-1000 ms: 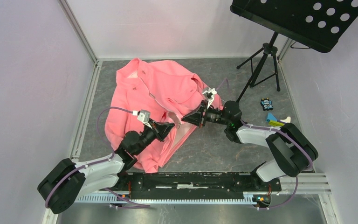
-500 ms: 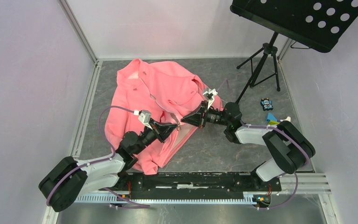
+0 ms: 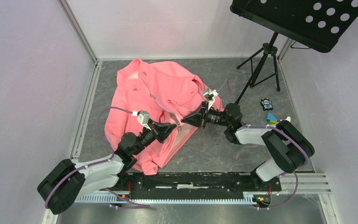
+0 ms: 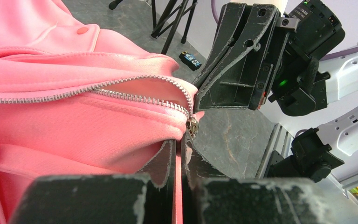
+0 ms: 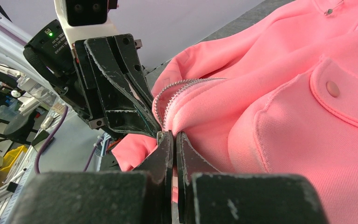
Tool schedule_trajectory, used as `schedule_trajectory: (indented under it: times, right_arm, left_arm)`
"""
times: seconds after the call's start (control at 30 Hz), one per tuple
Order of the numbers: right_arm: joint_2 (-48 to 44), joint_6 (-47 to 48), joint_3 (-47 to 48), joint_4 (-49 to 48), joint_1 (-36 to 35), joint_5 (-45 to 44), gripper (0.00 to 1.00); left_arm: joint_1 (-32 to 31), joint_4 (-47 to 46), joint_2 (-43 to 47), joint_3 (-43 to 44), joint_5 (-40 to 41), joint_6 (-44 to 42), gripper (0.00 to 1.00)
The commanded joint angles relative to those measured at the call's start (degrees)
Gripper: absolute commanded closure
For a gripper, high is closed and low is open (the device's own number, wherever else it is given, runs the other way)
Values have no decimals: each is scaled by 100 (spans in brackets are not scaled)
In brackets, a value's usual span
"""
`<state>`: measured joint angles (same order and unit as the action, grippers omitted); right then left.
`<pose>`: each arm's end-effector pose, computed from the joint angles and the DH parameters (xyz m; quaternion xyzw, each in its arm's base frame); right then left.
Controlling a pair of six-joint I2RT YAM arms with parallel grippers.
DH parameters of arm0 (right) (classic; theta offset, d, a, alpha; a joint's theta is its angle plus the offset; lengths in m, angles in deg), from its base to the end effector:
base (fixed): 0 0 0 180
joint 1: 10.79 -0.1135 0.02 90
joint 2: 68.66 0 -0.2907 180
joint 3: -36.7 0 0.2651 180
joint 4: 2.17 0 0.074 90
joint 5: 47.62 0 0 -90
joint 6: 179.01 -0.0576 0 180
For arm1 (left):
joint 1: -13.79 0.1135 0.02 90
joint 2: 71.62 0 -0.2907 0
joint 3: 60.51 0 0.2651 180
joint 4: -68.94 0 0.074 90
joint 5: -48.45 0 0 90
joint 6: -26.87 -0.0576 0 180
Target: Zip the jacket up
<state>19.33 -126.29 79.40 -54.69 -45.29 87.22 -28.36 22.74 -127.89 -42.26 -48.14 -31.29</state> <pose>0.2327 0.2092 0.2301 -0.2712 0.6179 0.6109 0.4141 0.1418 -0.1373 0.2107 0.1020 0.6472 -0.4841 0.5800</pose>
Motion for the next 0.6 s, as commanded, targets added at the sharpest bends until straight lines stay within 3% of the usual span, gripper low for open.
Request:
schedule_trajectory:
  times: [0.0,0.57]
  right_arm:
    - [58,-128,-27,-666,-67,200,100]
    - [129,-92,26,-608,-117,93,100]
  left_arm:
    - [-12,-439,-4,28,-68,54,98]
    - [-17,-578,-62,-35,-90,209,98]
